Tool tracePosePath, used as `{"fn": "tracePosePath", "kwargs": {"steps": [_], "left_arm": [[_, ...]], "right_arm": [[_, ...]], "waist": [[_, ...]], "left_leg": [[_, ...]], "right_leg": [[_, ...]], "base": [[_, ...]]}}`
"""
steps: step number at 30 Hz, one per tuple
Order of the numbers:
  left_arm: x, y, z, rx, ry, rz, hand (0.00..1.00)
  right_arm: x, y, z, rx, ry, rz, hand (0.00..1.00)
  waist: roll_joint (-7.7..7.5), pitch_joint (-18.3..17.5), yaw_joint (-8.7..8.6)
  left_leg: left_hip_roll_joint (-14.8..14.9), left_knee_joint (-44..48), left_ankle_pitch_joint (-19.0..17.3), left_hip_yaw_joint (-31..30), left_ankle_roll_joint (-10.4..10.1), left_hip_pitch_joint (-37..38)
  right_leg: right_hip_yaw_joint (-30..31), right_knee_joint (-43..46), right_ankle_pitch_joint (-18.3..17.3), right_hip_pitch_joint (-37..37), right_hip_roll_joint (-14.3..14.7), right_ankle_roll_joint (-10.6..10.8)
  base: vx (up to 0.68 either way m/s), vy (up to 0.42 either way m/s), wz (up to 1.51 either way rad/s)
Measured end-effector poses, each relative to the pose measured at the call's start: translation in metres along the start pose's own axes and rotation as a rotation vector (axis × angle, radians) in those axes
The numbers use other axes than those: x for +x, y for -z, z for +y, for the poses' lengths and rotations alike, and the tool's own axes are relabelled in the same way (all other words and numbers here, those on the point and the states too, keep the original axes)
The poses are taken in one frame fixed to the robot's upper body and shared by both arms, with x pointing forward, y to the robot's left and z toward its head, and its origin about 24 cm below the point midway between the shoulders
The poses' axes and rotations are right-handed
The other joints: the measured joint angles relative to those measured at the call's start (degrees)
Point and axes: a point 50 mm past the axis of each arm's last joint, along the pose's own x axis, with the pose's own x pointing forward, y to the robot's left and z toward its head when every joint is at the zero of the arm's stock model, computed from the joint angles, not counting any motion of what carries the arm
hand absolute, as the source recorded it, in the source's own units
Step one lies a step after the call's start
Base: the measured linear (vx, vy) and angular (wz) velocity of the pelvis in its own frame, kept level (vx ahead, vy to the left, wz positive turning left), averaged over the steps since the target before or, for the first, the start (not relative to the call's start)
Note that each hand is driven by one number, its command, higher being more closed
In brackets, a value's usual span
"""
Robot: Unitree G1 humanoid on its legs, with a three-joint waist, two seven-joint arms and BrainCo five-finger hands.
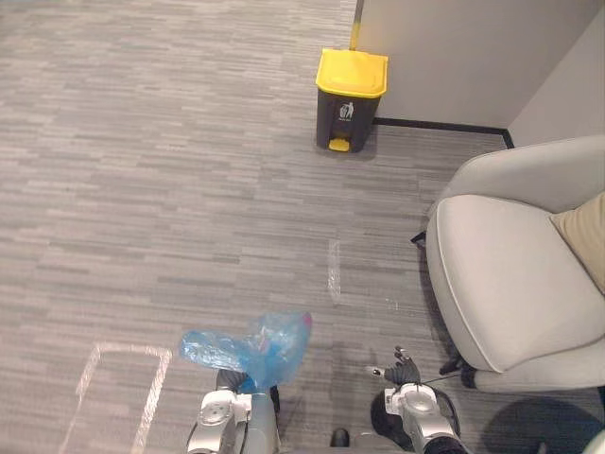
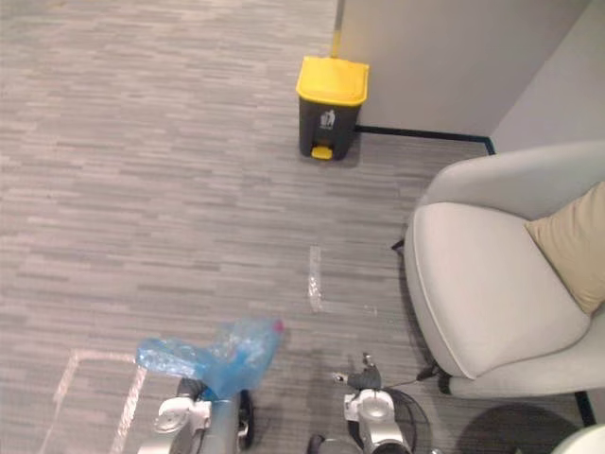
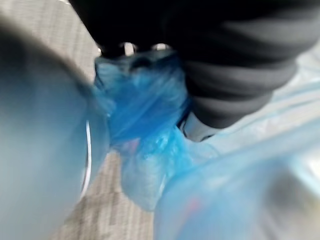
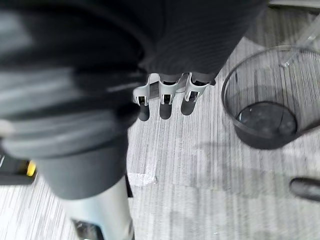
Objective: Gather rubbish on tea table into small bin, then transfer packed bag to large trash can.
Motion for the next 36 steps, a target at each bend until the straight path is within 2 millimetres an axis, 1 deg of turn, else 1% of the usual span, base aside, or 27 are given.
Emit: {"fn": "tracePosePath", "kwargs": {"steps": [1,3,4,5,6,7,9,11,13,14,15,17,18,20,21,22,23,25,27,28,29,30,31,32,33,35,36], "left_arm": [[0.001,-0.001,0.002,0.001,-0.005,-0.002,1.0],[0.0,0.001,0.002,0.0,-0.008,0.005,1.0],[-0.002,0.004,0.003,0.002,-0.012,0.013,1.0],[-0.004,0.009,0.004,0.012,-0.011,0.024,1.0],[-0.005,0.01,0.004,0.016,-0.013,0.025,1.0],[-0.004,0.009,0.006,0.029,-0.014,0.025,1.0],[-0.004,0.009,0.007,0.031,-0.021,0.027,1.0],[-0.004,0.009,0.009,0.032,-0.029,0.025,1.0],[-0.002,0.006,0.011,0.041,-0.036,0.022,1.0],[0.001,0.003,0.013,0.05,-0.039,0.016,1.0],[0.001,0.005,0.017,0.06,-0.046,0.028,1.0],[0.001,0.01,0.014,0.056,-0.04,0.052,1.0],[0.0,0.013,0.013,0.055,-0.037,0.065,1.0],[0.0,0.014,0.011,0.048,-0.037,0.069,1.0],[0.001,0.012,0.009,0.031,-0.033,0.063,1.0],[0.0,0.012,0.007,0.003,-0.035,0.059,1.0],[-0.003,0.013,0.005,-0.021,-0.035,0.055,1.0],[-0.002,0.01,0.002,-0.029,-0.026,0.04,1.0],[-0.002,0.004,0.001,-0.034,-0.02,0.015,1.0],[-0.001,0.001,0.0,-0.038,-0.017,0.004,1.0],[-0.001,0.0,-0.001,-0.04,-0.015,0.0,1.0],[-0.001,0.0,-0.001,-0.041,-0.014,0.0,1.0],[-0.003,0.004,-0.005,-0.05,-0.007,0.011,1.0],[0.0,0.001,-0.002,-0.038,-0.012,0.007,1.0],[0.001,-0.002,-0.001,-0.035,-0.013,-0.001,1.0],[0.003,-0.005,0.003,-0.025,-0.019,-0.009,1.0],[0.0,0.002,0.004,-0.024,-0.026,0.012,1.0]], "right_arm": [[0.0,0.0,0.001,0.002,-0.003,0.001,0.0],[-0.001,0.001,0.003,0.003,-0.007,0.003,0.0],[-0.002,0.004,0.004,0.005,-0.011,0.011,0.0],[-0.003,0.004,0.007,0.002,-0.018,0.009,0.0],[-0.003,0.005,0.008,0.001,-0.022,0.011,0.0],[-0.005,0.008,0.01,0.004,-0.027,0.02,0.0],[-0.008,0.015,0.011,0.007,-0.029,0.04,0.0],[-0.009,0.017,0.011,0.012,-0.029,0.041,0.0],[-0.006,0.01,0.009,0.006,-0.025,0.019,0.0],[-0.006,0.013,0.006,-0.006,-0.019,0.03,0.0],[-0.006,0.02,0.001,-0.017,-0.011,0.057,0.0],[-0.001,0.015,-0.008,-0.024,0.012,0.054,0.0],[0.0,0.012,-0.01,-0.022,0.017,0.048,0.0],[-0.001,0.016,-0.013,-0.014,0.028,0.057,0.0],[-0.003,0.022,-0.013,-0.016,0.025,0.07,0.0],[-0.005,0.022,-0.007,-0.023,0.005,0.071,0.0],[-0.006,0.022,0.0,-0.026,-0.014,0.068,0.0],[-0.007,0.021,0.006,-0.016,-0.027,0.069,0.0],[-0.007,0.02,0.01,-0.01,-0.034,0.066,0.0],[-0.006,0.014,0.012,0.006,-0.034,0.046,0.0],[-0.006,0.013,0.01,0.016,-0.022,0.04,0.0],[-0.006,0.013,0.009,0.017,-0.018,0.042,0.0],[-0.005,0.017,-0.002,0.008,0.009,0.051,0.0],[-0.006,0.02,0.004,0.002,-0.008,0.077,0.0],[-0.006,0.021,0.004,0.005,-0.009,0.081,0.0],[-0.006,0.023,0.005,0.007,-0.009,0.096,0.0],[-0.006,0.021,0.008,0.012,-0.016,0.086,0.0]], "waist": [[-0.31,0.03,0.37],[-0.52,0.14,0.73],[-0.71,0.04,0.9],[-0.68,0.05,1.0],[-0.82,0.08,1.0],[-1.01,0.17,0.83],[-0.94,0.22,-0.1],[-0.83,0.26,-0.9],[-1.01,0.32,-1.81],[-1.43,0.17,-2.24],[-2.52,-0.39,-2.87],[0.19,-0.45,-3.16],[0.46,-0.39,-3.11],[1.44,-0.41,-3.89],[1.76,-0.22,-4.21],[1.92,-0.12,-3.34],[2.0,0.05,-1.99],[1.14,0.3,-0.86],[0.11,0.09,-0.35],[-0.07,0.27,0.01],[-0.24,0.57,0.44],[-0.13,0.5,0.5],[1.57,-0.2,0.71],[-0.36,-0.53,1.41],[-0.74,-0.76,1.31],[-1.31,-1.02,1.71],[-1.29,-1.16,1.96]], "left_leg": [[-1.42,2.23,-3.06,0.89,1.62,0.31],[-2.05,3.35,-5.22,2.25,2.0,2.0],[-2.26,3.05,-6.74,3.62,2.78,4.43],[-2.3,2.39,-8.41,4.53,3.18,7.47],[-2.37,2.14,-9.01,4.9,3.44,8.72],[-2.43,2.0,-10.52,5.04,3.96,11.6],[-2.51,-0.64,-12.14,4.96,4.09,17.31],[-2.53,-3.89,-12.74,4.74,3.73,21.29],[-2.13,-7.85,-13.12,4.12,3.24,25.91],[-2.22,-10.18,-13.31,2.93,2.89,28.29],[-3.38,-12.38,-13.59,0.09,2.45,30.39],[-0.89,-12.25,-12.08,-5.05,0.96,31.28],[-0.84,-10.92,-11.44,-6.72,0.16,31.29],[-0.05,-1.51,-9.39,-9.12,-2.11,28.69],[0.99,11.08,-5.7,-9.72,-3.71,24.09],[2.2,21.59,-0.31,-9.43,-4.66,19.65],[4.81,33.9,-0.55,-7.39,-3.3,14.08],[5.93,39.69,-4.62,-4.74,-1.57,7.5],[6.04,34.79,-7.73,-2.14,-0.38,1.94],[5.74,26.51,-8.43,-0.47,0.09,0.23],[4.25,14.87,-7.7,0.12,0.42,-0.59],[3.71,11.31,-6.85,-0.02,0.31,-0.77],[2.84,0.38,1.7,-1.88,-0.74,-0.16],[0.39,0.36,1.38,-0.77,0.19,0.68],[-0.15,0.26,1.11,-0.62,0.37,0.42],[-1.37,2.62,-2.79,0.68,1.52,0.57],[-1.48,4.55,-6.95,3.1,2.48,2.97]], "right_leg": [[1.66,1.1,0.05,0.34,-1.67,0.23],[3.79,4.84,-0.05,-0.09,-2.81,0.48],[5.44,11.3,0.27,-1.92,-3.65,1.19],[6.58,23.32,2.36,-6.45,-4.11,4.94],[6.87,29.18,4.29,-9.05,-4.41,6.94],[7.17,42.07,3.88,-14.91,-4.53,7.67],[3.56,49.99,1.22,-21.61,-4.54,4.0],[-0.65,48.4,-0.28,-26.76,-4.4,1.95],[-5.24,36.4,-0.2,-30.55,-2.62,0.6],[-6.23,25.48,2.97,-31.82,-0.99,0.0],[-5.51,17.16,12.15,-31.04,0.11,-2.33],[-6.19,19.53,9.2,-30.0,1.56,-5.2],[-6.71,20.85,7.5,-29.77,1.45,-5.58],[-9.25,20.39,4.36,-25.88,1.82,-5.85],[-10.47,17.65,3.69,-21.51,2.72,-6.11],[-10.43,14.81,3.51,-17.99,3.8,-6.4],[-9.68,11.29,3.1,-13.16,5.35,-7.05],[-9.02,7.8,3.0,-8.22,5.48,-7.19],[-8.17,4.44,2.93,-4.16,4.57,-6.87],[-7.59,3.54,2.56,-2.19,3.64,-5.97],[-6.65,2.91,1.29,-0.17,2.26,-3.9],[-6.42,2.81,0.82,0.31,1.83,-3.13],[-4.83,2.74,-1.34,1.32,2.15,-0.36],[-1.44,2.39,-1.97,1.65,0.11,-0.15],[-0.89,2.08,-1.61,1.42,-0.24,-0.52],[2.22,3.92,-0.11,1.17,-1.9,0.23],[4.42,12.17,0.25,-0.99,-3.51,1.14]], "base": [[0.38,0.243,-0.15],[0.34,0.22,-0.27],[0.39,0.197,-0.48],[0.47,0.221,-0.47],[0.48,0.154,-0.31],[0.32,0.059,-0.06],[0.43,0.015,0.07],[0.47,-0.035,0.09],[0.55,-0.104,0.25],[0.63,-0.165,0.7],[0.57,-0.156,0.79],[0.53,-0.145,0.31],[0.65,-0.21,0.13],[0.59,-0.212,0.48],[0.53,-0.149,0.41],[0.61,-0.104,0.04],[0.39,-0.025,-0.31],[0.45,0.016,-0.32],[0.47,0.072,-0.3],[0.41,0.165,-0.34],[0.41,0.196,-0.3],[0.43,0.26,-0.36],[0.5,0.341,-0.3],[0.41,0.288,-0.2],[0.39,0.275,0.03],[0.36,0.242,-0.19],[0.4,0.27,-0.54]]}}
